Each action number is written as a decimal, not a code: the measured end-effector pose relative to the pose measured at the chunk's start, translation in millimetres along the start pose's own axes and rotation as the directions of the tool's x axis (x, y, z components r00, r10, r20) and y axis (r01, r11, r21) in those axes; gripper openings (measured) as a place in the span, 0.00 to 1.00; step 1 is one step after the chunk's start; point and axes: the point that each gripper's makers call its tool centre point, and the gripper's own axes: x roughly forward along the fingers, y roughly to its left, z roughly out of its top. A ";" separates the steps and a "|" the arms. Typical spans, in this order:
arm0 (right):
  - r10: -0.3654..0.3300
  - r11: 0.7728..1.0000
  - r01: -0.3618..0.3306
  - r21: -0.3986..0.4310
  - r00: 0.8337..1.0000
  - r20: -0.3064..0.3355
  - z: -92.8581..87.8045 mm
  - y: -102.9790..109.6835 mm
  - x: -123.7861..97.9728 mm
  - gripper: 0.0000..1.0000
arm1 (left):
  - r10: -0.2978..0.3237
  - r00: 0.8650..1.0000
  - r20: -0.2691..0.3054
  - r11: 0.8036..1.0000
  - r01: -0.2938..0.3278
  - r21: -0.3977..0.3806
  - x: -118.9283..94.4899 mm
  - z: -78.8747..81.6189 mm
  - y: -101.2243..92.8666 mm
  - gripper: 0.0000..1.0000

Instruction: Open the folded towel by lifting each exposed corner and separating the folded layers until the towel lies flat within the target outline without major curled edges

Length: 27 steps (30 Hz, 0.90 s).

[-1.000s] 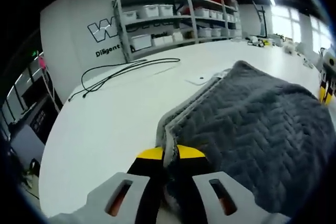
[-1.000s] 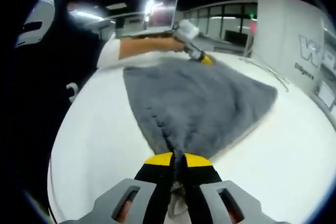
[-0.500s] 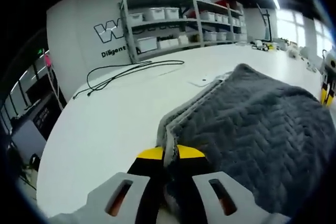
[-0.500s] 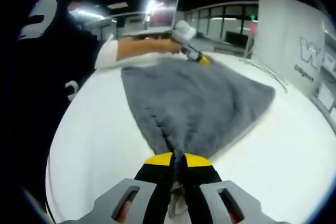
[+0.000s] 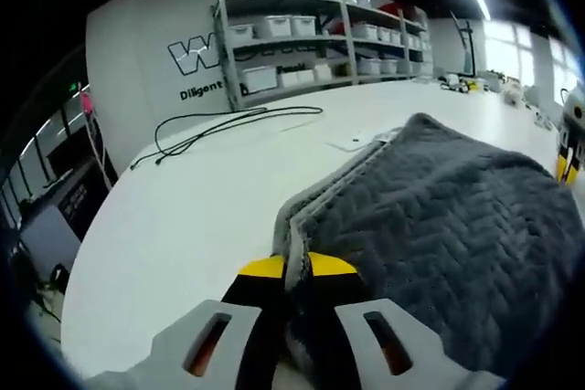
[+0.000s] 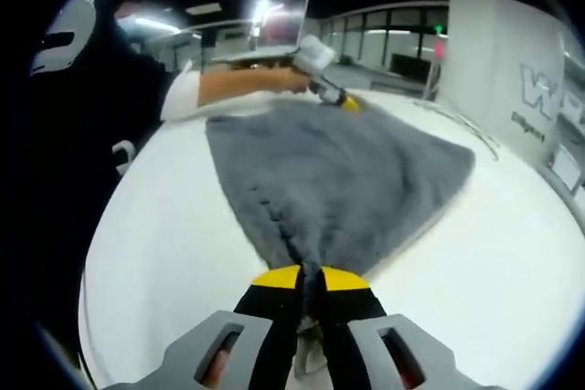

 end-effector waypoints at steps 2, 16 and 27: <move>0.001 1.000 -0.001 -0.009 1.000 -0.002 -0.3 -0.8 -0.2 0.03 | 0.002 1.000 0.001 1.000 -0.002 -0.001 -0.5 -0.4 0.5 0.06; -0.015 0.999 0.014 -0.041 1.000 -0.013 -2.4 -5.6 -2.2 0.03 | 0.006 1.000 0.012 1.000 -0.006 -0.011 -6.4 -5.3 6.3 0.06; -0.034 0.998 0.033 -0.052 0.999 -0.025 -3.5 -9.6 -3.4 0.03 | 0.035 0.999 0.007 0.999 -0.035 0.005 -4.4 -10.3 15.8 0.06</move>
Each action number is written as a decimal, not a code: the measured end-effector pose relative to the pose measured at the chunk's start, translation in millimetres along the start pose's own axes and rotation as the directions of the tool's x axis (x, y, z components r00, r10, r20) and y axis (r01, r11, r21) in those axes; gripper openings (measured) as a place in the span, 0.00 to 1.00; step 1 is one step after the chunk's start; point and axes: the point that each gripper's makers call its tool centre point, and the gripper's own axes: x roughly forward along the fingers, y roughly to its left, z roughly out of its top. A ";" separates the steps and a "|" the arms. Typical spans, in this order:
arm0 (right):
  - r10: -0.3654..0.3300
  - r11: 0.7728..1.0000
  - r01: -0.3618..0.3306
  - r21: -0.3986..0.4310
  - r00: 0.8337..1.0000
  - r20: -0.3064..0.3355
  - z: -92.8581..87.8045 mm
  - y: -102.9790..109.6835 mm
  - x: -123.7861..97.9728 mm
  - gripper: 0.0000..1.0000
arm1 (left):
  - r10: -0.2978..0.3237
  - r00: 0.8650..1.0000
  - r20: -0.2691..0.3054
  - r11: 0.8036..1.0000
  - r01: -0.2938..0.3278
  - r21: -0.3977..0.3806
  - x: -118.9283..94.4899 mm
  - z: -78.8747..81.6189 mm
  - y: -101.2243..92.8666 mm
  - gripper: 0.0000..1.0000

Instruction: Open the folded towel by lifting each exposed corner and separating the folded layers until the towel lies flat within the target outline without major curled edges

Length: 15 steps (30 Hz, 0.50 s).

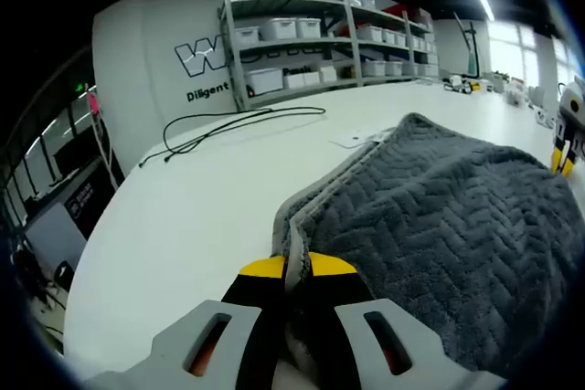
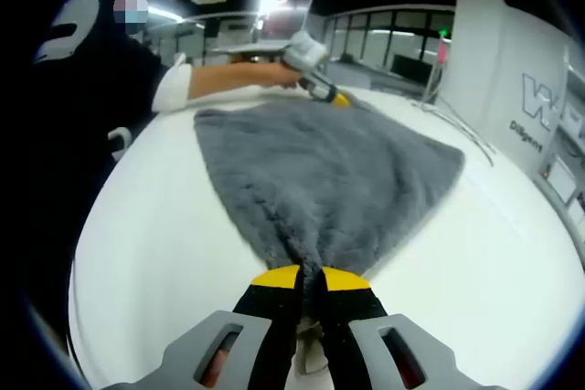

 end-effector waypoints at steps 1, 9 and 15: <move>-0.002 1.000 0.002 -0.001 1.000 -0.001 -0.2 -0.5 -0.2 0.03 | 0.002 1.000 -0.001 1.000 -0.002 0.004 -2.1 -0.2 -2.1 0.06; -0.016 1.000 0.016 -0.004 1.000 -0.001 -1.5 -4.1 -1.5 0.04 | 0.007 1.000 -0.001 1.000 -0.007 0.003 -8.0 -3.6 -2.7 0.06; -0.019 1.000 0.019 -0.011 1.000 -0.004 -2.4 -7.5 -2.1 0.05 | 0.012 1.000 -0.006 1.000 -0.012 0.000 -12.1 -5.8 -3.6 0.06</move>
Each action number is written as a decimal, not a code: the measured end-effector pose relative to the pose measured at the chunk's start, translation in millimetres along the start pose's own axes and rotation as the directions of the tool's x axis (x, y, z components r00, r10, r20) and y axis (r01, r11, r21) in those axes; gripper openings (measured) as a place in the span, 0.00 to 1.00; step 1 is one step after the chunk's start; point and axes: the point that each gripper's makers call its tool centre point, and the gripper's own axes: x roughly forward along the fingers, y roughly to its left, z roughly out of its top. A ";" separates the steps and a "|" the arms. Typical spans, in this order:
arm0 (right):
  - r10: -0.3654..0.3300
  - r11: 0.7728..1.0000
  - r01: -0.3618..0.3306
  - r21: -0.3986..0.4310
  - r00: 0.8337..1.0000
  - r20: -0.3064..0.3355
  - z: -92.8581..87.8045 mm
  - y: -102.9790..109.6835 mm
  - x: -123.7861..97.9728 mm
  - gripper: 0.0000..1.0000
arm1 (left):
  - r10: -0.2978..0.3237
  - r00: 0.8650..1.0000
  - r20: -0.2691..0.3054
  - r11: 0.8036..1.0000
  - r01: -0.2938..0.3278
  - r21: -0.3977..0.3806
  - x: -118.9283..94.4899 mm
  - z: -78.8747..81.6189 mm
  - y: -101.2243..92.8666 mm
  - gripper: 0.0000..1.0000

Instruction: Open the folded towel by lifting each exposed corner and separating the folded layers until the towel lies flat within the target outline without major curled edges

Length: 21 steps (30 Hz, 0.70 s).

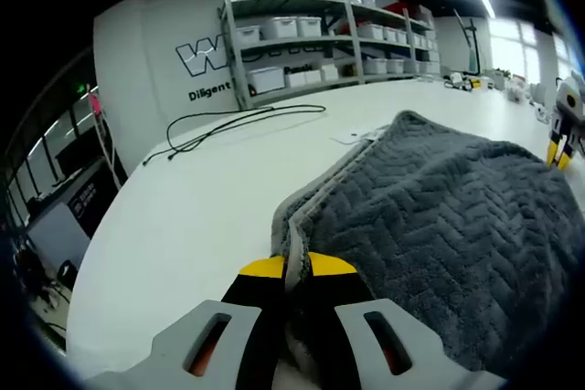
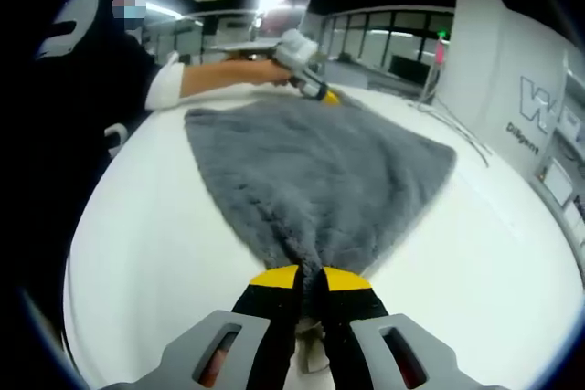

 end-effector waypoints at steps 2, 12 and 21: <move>-0.001 1.000 0.001 -0.003 1.000 -0.004 -0.5 -1.6 -0.2 0.05 | 0.002 1.000 0.000 1.000 -0.002 -0.002 -1.6 -0.7 -0.6 0.06; -0.009 1.000 0.008 -0.001 1.000 -0.003 -2.0 -5.8 -1.0 0.07 | 0.009 1.000 -0.006 1.000 -0.009 -0.003 -9.0 -4.0 -3.4 0.06; -0.007 1.000 0.007 0.012 1.000 -0.017 -3.3 -9.9 -1.6 0.08 | 0.007 1.000 -0.022 1.000 -0.007 0.000 -16.3 -7.6 -4.8 0.06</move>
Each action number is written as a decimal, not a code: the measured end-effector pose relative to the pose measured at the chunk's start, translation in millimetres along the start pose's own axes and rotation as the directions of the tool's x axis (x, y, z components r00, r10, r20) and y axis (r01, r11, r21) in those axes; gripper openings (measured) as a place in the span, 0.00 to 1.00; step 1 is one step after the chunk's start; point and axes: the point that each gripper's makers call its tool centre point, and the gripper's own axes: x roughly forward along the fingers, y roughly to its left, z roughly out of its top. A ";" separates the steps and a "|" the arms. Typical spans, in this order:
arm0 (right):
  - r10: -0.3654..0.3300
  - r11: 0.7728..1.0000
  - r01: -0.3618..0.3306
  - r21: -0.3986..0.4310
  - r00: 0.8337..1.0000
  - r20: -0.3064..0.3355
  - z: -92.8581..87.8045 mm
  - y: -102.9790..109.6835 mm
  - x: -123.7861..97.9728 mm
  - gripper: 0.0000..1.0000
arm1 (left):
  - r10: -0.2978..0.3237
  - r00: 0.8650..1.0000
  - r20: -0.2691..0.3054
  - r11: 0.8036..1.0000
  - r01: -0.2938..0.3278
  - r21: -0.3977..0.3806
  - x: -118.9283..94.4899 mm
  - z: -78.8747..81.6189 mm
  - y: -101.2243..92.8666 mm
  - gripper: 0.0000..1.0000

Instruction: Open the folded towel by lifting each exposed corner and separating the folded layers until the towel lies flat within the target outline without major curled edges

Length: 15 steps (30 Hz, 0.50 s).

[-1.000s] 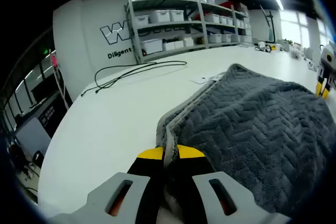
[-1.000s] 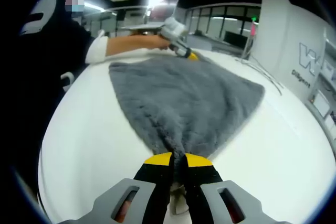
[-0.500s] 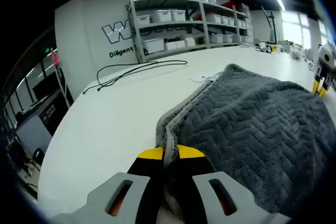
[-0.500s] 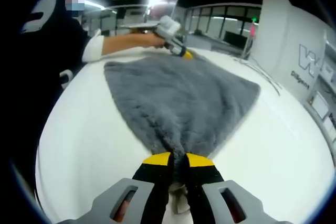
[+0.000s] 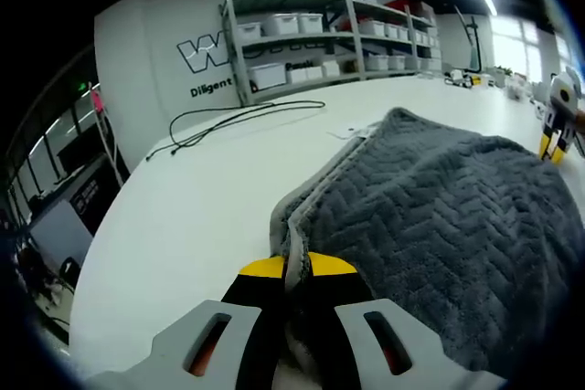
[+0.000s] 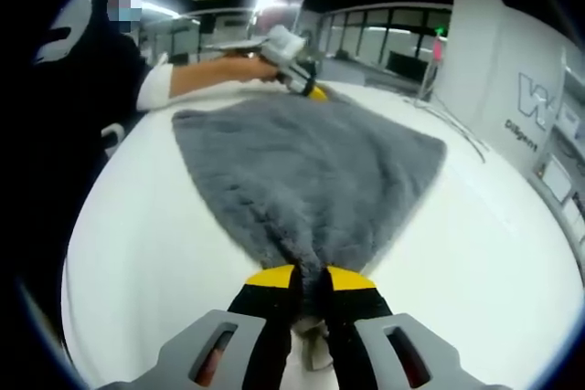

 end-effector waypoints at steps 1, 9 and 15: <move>0.000 1.000 0.000 -0.003 1.000 -0.002 -0.2 -0.4 -0.1 0.09 | 0.000 1.000 0.000 1.000 0.000 0.000 -0.7 -0.3 0.0 0.06; -0.014 1.000 0.014 -0.011 1.000 -0.010 -1.0 -6.4 -1.5 0.14 | 0.005 1.000 -0.004 1.000 -0.005 0.002 -5.3 -2.4 -1.0 0.06; -0.022 1.000 0.022 -0.011 1.000 -0.008 -1.6 -9.3 -2.3 0.15 | 0.016 1.000 -0.007 1.000 -0.016 0.011 -9.3 -3.5 -3.2 0.06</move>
